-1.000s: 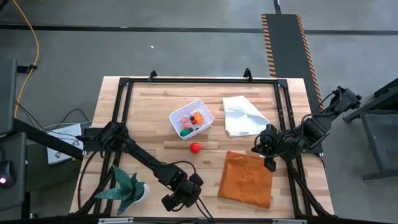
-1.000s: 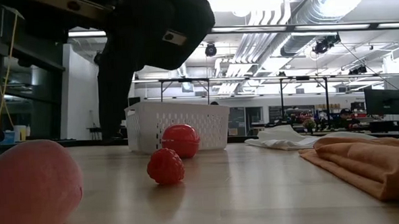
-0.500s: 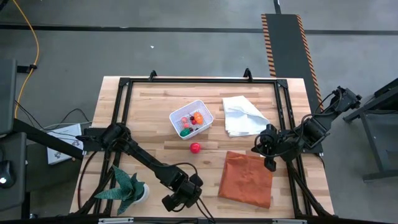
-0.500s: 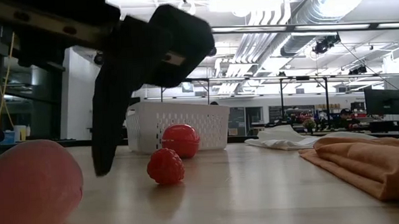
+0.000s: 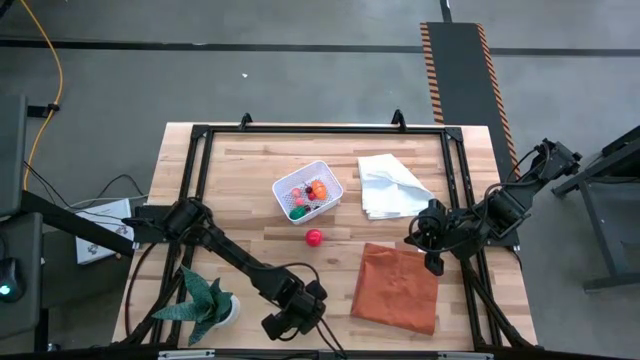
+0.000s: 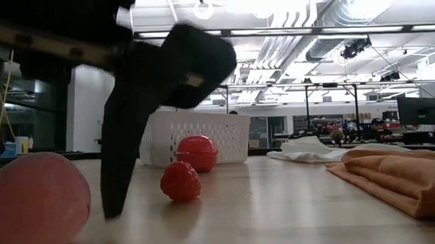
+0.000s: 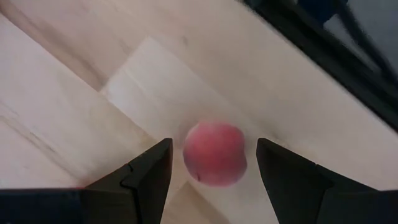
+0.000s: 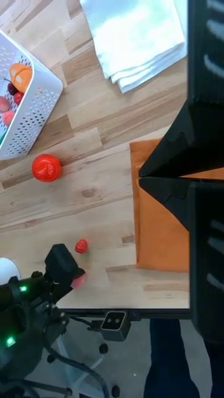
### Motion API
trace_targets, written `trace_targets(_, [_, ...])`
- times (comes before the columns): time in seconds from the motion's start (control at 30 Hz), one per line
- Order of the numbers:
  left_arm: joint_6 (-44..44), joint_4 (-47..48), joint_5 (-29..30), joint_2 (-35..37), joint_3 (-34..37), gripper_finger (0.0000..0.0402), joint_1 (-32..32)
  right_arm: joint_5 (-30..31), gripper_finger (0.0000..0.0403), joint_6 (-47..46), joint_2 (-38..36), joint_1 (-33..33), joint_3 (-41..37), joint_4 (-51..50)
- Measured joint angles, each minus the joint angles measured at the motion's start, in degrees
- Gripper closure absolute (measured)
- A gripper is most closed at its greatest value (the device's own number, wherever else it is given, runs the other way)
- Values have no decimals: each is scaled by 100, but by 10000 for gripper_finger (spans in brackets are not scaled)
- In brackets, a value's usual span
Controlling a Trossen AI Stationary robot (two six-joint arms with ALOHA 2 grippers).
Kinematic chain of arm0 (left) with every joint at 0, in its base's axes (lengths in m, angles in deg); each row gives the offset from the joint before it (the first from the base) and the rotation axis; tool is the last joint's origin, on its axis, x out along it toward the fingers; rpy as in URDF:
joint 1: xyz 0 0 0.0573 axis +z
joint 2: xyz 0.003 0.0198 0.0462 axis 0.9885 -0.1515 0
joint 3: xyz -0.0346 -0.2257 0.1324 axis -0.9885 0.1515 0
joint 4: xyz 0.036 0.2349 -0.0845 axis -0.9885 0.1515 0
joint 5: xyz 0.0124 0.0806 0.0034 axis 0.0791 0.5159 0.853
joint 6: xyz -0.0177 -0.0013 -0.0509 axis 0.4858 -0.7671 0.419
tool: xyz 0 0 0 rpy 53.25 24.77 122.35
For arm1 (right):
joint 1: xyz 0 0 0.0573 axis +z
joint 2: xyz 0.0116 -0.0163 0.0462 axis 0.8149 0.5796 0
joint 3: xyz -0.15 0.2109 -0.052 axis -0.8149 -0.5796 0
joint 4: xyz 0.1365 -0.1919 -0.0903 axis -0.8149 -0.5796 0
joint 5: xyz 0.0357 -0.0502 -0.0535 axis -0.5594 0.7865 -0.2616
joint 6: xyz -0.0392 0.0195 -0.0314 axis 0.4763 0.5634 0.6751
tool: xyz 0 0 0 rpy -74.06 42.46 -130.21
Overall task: Pick and placing Produce into tupperware
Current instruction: Put the apricot in the basket
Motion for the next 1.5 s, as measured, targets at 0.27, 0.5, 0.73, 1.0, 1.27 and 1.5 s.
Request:
trace_targets(0.27, [102,3,2,-6,2,181,2,4,403,1,1,1,0,-44])
trace_targets(0.5, [165,11,19,-6,2,183,2,3,403,2,-1,2,0,-44])
trace_targets(0.73, [278,18,8,-6,2,238,2,1,403,2,-1,2,0,-44])
trace_targets(1.0, [478,47,-91,-4,2,280,2,1,403,4,-1,2,0,-44])
trace_targets(1.27, [573,48,-90,-4,2,266,2,-2,403,26,-1,2,0,-55])
trace_targets(1.5, [867,72,93,9,-52,265,6,-2,403,26,-1,1,0,-61])
